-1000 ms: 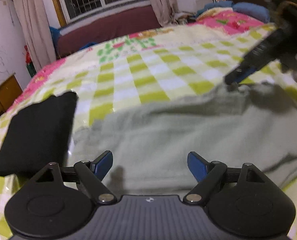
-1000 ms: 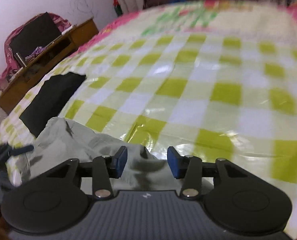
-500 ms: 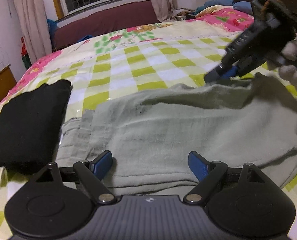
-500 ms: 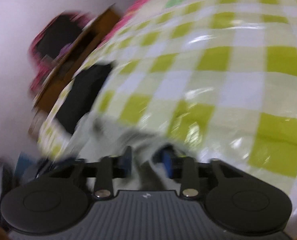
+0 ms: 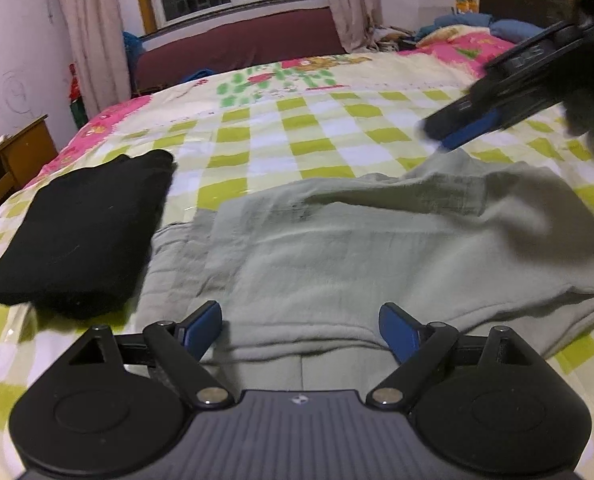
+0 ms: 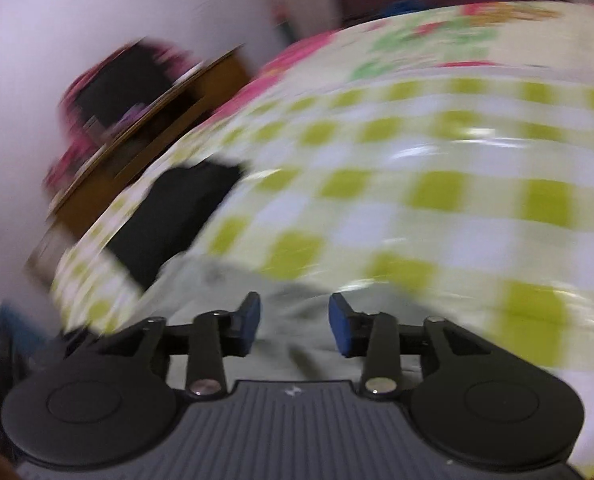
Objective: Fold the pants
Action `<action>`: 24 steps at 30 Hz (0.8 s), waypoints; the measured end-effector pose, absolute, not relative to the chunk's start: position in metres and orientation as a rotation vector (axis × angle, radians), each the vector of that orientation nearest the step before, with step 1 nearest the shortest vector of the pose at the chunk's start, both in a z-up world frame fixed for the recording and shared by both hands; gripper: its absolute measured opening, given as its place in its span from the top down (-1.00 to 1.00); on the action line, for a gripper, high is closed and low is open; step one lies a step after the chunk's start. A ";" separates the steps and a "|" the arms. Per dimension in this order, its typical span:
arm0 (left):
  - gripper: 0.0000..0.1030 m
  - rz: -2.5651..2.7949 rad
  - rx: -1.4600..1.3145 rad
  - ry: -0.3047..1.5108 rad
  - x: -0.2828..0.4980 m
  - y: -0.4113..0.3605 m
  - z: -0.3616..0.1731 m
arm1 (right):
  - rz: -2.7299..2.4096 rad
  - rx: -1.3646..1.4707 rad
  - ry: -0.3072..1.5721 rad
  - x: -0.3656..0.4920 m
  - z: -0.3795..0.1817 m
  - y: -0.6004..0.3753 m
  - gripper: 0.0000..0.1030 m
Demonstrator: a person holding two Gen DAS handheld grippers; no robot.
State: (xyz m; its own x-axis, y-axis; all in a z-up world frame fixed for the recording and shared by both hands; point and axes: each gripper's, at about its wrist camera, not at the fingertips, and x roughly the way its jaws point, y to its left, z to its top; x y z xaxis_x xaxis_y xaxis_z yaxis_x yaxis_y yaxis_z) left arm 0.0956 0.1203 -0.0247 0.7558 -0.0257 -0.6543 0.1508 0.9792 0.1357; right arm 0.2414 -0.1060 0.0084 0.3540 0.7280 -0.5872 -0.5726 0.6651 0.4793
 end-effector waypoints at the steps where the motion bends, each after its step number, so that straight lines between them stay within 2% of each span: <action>1: -0.92 -0.087 0.180 0.702 0.091 0.121 -0.023 | 0.889 0.174 0.864 0.241 0.009 -0.090 0.03; 4: -0.92 -0.051 0.146 0.690 0.083 0.128 -0.021 | 0.972 0.075 0.879 0.247 0.006 -0.041 -0.03; 7: -0.92 -0.043 0.082 0.688 0.080 0.139 -0.022 | 1.030 -0.049 0.910 0.257 -0.001 0.004 -0.19; 13: -0.92 -0.037 0.082 0.656 0.075 0.150 -0.024 | 1.076 -0.171 0.966 0.270 -0.023 0.058 -0.20; 15: -0.92 -0.039 0.078 0.657 0.077 0.153 -0.026 | 1.097 -0.179 0.964 0.268 -0.022 0.065 0.19; 16: -0.92 -0.037 0.067 0.658 0.077 0.154 -0.026 | 1.102 -0.198 0.966 0.266 -0.022 0.069 0.70; 17: -0.92 -0.035 0.053 0.657 0.078 0.155 -0.027 | 1.096 -0.215 0.984 0.265 -0.023 0.072 0.89; 22: -0.89 -0.027 0.007 0.651 0.081 0.157 -0.026 | 1.136 -0.234 0.954 0.254 -0.009 0.070 0.92; 24: -0.72 -0.055 0.000 0.662 0.081 0.155 -0.025 | 1.160 -0.235 0.926 0.248 0.003 0.069 0.92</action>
